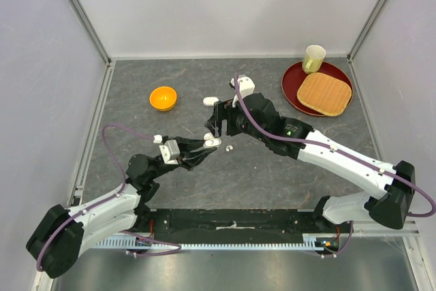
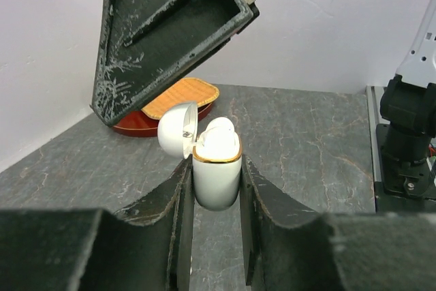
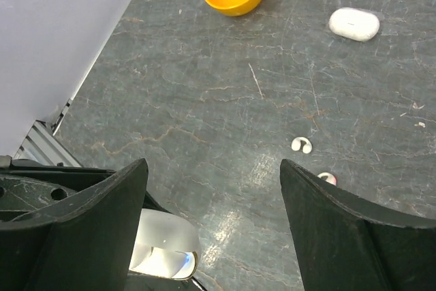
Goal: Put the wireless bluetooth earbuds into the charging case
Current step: Close the charging case, then place the charging case at the center of the board.
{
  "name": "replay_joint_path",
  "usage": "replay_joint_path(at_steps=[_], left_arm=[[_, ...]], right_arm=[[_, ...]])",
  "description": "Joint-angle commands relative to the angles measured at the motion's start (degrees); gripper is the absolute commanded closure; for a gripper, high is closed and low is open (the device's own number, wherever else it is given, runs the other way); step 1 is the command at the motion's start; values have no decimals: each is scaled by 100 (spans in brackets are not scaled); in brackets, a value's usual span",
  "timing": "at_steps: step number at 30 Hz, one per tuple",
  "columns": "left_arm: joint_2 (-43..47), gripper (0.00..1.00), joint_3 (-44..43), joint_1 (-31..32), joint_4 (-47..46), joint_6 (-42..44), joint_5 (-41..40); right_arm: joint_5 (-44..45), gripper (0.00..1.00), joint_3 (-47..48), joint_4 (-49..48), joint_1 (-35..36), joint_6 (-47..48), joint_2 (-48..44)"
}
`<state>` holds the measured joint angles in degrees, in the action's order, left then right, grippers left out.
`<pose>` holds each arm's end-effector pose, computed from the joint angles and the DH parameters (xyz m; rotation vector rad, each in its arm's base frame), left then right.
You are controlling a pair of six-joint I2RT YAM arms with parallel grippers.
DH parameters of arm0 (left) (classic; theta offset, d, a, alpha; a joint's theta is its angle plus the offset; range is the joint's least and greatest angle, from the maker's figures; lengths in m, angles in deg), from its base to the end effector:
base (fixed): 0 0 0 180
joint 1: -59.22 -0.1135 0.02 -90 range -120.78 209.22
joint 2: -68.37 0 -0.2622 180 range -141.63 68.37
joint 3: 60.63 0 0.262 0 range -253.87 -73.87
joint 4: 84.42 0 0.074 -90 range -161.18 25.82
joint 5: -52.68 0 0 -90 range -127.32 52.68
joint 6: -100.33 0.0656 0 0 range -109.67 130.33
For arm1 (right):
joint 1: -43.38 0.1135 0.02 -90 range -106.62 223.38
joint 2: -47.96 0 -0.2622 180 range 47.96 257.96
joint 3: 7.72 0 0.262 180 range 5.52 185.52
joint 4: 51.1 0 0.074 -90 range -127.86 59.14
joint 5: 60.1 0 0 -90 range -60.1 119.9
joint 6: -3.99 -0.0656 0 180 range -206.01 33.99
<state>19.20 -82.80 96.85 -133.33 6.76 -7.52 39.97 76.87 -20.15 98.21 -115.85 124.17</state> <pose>0.1412 -0.1501 0.2418 0.8071 1.0137 -0.9281 0.2079 0.2751 0.3531 -0.3245 2.0191 0.7845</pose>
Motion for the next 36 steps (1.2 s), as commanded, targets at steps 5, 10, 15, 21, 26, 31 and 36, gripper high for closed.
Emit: replay_joint_path(at_steps=[5, 10, 15, 21, 26, 31, 36], left_arm=[[-242, 98, -337, -18, -113, 138, -18], [-435, 98, -434, -18, -69, 50, -325], [-673, 98, -627, -10, 98, -38, -659], [-1059, 98, -882, -10, 168, -240, -835], [-1209, 98, -1539, -158, 1781, -749, -1564], [-1578, 98, -1744, -1158, 2436, -1941, -1293], [-2078, 98, -1665, -1749, 2550, -2692, -810]], right_arm=[[-250, 15, -315, 65, -95, 137, -44], [-303, 15, -534, 101, -104, 120, -202], [-330, 15, -719, 65, -121, 172, -317], [99, 15, -877, 83, -157, 120, -431], [917, 14, -1009, 136, -393, -100, -703], [848, 13, -1194, 162, -902, -259, -967], [541, 13, -1404, 171, -1193, -241, -1002]])
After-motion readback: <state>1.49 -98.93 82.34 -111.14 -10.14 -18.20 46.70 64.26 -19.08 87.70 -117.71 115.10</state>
